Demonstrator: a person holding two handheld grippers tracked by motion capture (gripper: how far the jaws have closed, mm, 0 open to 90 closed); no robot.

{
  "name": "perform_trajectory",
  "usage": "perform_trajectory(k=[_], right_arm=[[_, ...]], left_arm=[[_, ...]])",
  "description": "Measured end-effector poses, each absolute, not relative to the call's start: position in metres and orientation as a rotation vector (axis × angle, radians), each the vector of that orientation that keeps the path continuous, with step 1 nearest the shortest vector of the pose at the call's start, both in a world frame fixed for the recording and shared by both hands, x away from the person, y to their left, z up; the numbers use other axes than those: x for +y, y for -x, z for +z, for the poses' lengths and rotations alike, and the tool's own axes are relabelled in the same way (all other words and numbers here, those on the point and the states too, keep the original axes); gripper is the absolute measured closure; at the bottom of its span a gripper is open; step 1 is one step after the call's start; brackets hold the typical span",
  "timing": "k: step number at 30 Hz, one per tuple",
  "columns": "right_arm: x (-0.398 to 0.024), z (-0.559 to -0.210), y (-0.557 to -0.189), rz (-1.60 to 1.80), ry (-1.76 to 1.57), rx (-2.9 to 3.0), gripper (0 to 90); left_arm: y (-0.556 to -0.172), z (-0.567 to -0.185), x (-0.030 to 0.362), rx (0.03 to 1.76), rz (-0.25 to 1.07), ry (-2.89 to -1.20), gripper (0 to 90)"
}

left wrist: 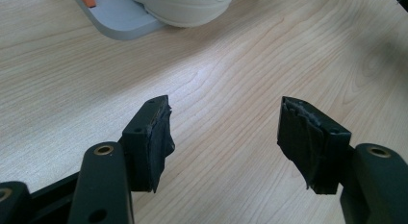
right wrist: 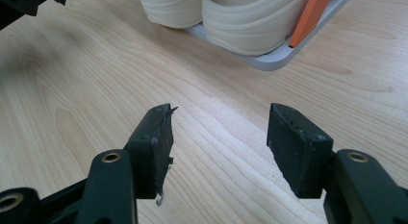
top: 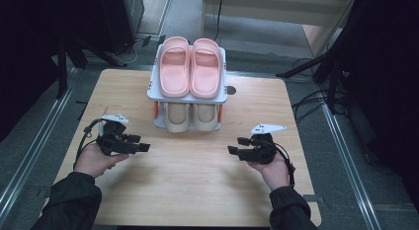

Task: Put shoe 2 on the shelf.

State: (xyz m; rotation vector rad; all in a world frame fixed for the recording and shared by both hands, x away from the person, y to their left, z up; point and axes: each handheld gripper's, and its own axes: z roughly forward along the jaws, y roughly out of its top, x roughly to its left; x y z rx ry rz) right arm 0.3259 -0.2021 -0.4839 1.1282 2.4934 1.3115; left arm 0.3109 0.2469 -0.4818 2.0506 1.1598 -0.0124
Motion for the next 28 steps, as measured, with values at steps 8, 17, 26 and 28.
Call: perform_trajectory(k=[8, 17, 26, 28], right_arm=[[-0.2034, -0.4847, -0.3270, 1.309, -1.136, 2.494, 42.6], [-0.2012, -0.4857, -0.3266, 1.301, -1.126, 2.506, 42.3], [-0.2007, -0.4861, -0.3274, 1.307, -1.121, 2.505, 41.0], [-0.2011, -0.4860, -0.3276, 1.309, -1.116, 2.504, 40.7]], left_arm=[[-0.3114, -0.4826, 0.2467, 1.161, -0.012, -2.058, 35.6], [-0.3116, -0.4833, 0.2454, 1.160, -0.015, -2.062, 35.1], [-0.3132, -0.4891, 0.2419, 1.170, 0.018, -2.091, 32.4], [-0.3133, -0.4916, 0.2401, 1.183, 0.027, -2.089, 28.0]])
